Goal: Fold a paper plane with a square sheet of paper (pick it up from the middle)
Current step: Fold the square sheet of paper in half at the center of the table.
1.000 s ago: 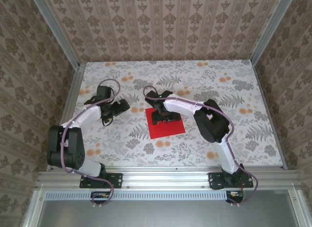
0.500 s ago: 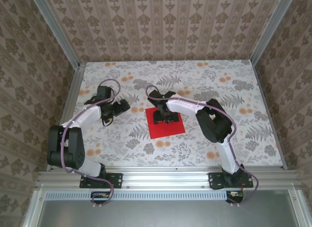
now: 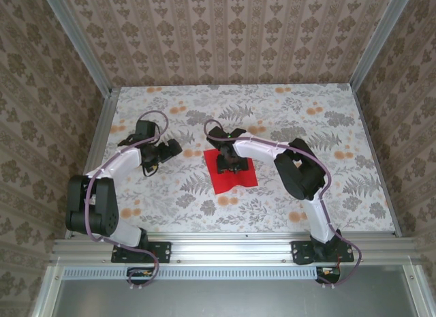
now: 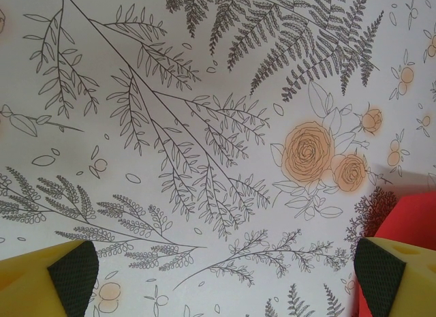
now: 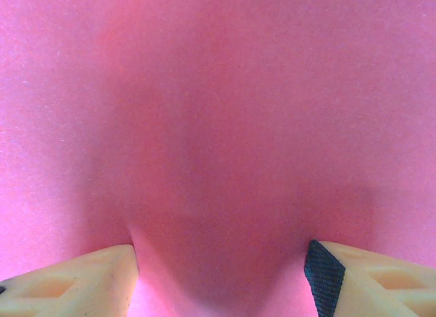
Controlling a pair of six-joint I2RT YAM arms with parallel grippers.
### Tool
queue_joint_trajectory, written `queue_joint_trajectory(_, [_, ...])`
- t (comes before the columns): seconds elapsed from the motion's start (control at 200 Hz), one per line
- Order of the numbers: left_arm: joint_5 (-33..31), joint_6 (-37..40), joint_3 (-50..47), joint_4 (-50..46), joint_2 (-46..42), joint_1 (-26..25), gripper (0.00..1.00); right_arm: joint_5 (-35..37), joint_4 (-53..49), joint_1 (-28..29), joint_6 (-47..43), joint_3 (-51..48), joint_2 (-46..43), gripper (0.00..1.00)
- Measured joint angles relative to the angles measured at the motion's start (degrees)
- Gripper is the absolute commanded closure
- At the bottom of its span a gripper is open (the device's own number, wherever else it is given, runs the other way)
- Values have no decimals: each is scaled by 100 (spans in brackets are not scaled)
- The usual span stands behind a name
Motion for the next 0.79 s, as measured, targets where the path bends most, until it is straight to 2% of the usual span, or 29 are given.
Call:
queue_joint_trajectory(0.115, [39, 0, -7, -2, 0, -35, 0, -87, 140, -20, -39, -125, -90, 25])
queue_joint_trajectory(0.285, [181, 50, -4, 0, 4, -203, 0, -140, 208, -22, -153, -166, -118, 22])
queue_joint_trajectory(0.495, [664, 140, 140, 79, 315, -560, 2, -164, 431, -9, -411, -385, -247, 16])
queue_joint_trajectory(0.7, [791, 57, 175, 164, 501, -584, 3, -166, 411, -11, -514, -409, -332, 3])
queue_joint_trajectory(0.795, [791, -59, 173, 221, 501, -553, 3, 2, 299, -15, -511, -358, -332, 1])
